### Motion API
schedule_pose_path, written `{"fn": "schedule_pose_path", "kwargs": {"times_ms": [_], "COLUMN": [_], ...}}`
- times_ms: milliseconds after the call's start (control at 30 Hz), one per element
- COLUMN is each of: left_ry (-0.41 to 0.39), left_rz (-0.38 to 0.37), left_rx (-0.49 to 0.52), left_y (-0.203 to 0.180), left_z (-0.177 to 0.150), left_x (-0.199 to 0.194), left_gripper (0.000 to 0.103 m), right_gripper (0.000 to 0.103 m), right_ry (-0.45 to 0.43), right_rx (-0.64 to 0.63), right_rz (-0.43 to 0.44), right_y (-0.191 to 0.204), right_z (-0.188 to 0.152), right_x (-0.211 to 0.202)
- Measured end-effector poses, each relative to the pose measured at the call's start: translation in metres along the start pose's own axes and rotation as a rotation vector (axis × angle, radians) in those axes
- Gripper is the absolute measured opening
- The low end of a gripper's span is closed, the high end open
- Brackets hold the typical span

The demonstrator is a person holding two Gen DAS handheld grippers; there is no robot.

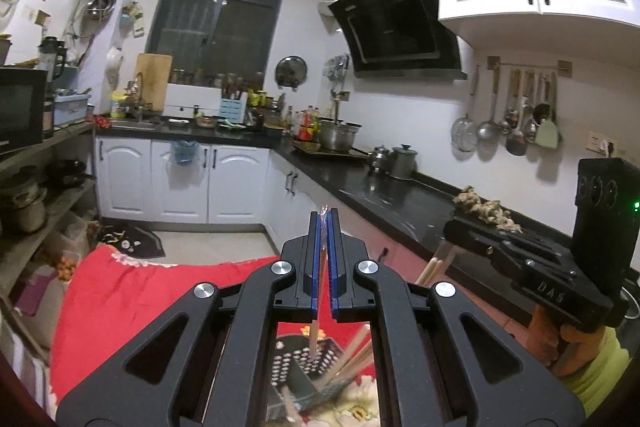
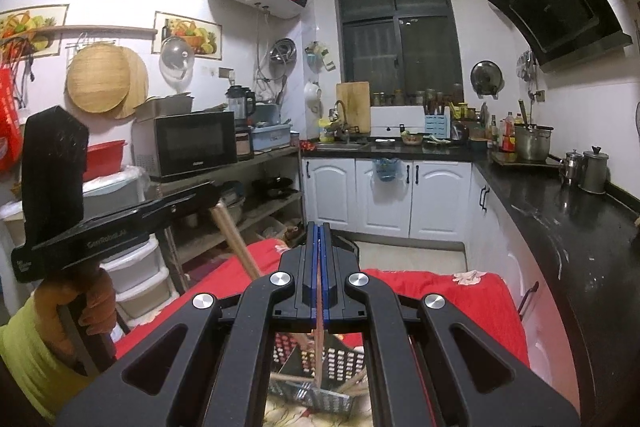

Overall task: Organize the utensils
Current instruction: 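Lift the left tool's chopstick to the caddy while the right tool carries its chopstick there, then open the left tool over the caddy while the right tool releases its chopstick inside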

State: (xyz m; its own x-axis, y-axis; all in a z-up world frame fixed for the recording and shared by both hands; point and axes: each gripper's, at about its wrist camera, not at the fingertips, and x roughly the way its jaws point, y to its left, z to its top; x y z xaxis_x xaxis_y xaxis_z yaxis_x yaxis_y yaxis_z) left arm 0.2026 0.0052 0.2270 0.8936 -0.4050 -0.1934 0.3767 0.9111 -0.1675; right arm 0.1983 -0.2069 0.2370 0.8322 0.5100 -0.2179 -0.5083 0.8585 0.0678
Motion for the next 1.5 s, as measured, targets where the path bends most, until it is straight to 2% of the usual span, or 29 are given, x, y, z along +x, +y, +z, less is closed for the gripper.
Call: {"fn": "schedule_pose_path", "kwargs": {"times_ms": [233, 533, 800, 1033, 1067, 1100, 1133, 1167, 1200, 1300, 1367, 1500], "left_ry": [0.042, 0.131, 0.16, 0.195, 0.204, 0.21, 0.213, 0.212, 0.212, 0.207, 0.203, 0.19], "left_rz": [0.024, 0.027, 0.029, 0.027, 0.028, 0.029, 0.031, 0.035, 0.038, 0.04, 0.045, 0.055], "left_rx": [-0.031, -0.058, -0.075, -0.082, -0.087, -0.09, -0.092, -0.097, -0.1, -0.11, -0.119, -0.12], "left_y": [0.018, 0.03, 0.037, 0.042, 0.044, 0.044, 0.045, 0.047, 0.048, 0.052, 0.054, 0.054], "left_z": [-0.008, -0.043, -0.059, -0.076, -0.079, -0.081, -0.083, -0.085, -0.086, -0.089, -0.091, -0.093], "left_x": [0.024, 0.044, 0.048, 0.054, 0.055, 0.055, 0.055, 0.054, 0.053, 0.049, 0.047, 0.038], "left_gripper": [0.001, 0.001, 0.001, 0.002, 0.006, 0.01, 0.024, 0.04, 0.045, 0.048, 0.065, 0.076], "right_gripper": [0.001, 0.002, 0.002, 0.004, 0.009, 0.026, 0.036, 0.037, 0.037, 0.041, 0.044, 0.049], "right_ry": [0.016, 0.098, 0.138, 0.179, 0.182, 0.186, 0.186, 0.186, 0.189, 0.185, 0.179, 0.173], "right_rx": [0.036, 0.065, 0.067, 0.042, 0.04, 0.041, 0.043, 0.042, 0.041, 0.035, 0.029, 0.02], "right_rz": [-0.01, -0.018, -0.005, -0.031, -0.038, -0.047, -0.057, -0.065, -0.068, -0.083, -0.094, -0.107], "right_y": [-0.014, -0.019, -0.013, -0.009, -0.01, -0.011, -0.012, -0.013, -0.015, -0.019, -0.02, -0.023], "right_z": [-0.002, -0.03, -0.051, -0.067, -0.069, -0.07, -0.072, -0.073, -0.074, -0.077, -0.078, -0.08], "right_x": [0.027, 0.06, 0.071, 0.077, 0.076, 0.076, 0.075, 0.073, 0.073, 0.067, 0.063, 0.056]}}
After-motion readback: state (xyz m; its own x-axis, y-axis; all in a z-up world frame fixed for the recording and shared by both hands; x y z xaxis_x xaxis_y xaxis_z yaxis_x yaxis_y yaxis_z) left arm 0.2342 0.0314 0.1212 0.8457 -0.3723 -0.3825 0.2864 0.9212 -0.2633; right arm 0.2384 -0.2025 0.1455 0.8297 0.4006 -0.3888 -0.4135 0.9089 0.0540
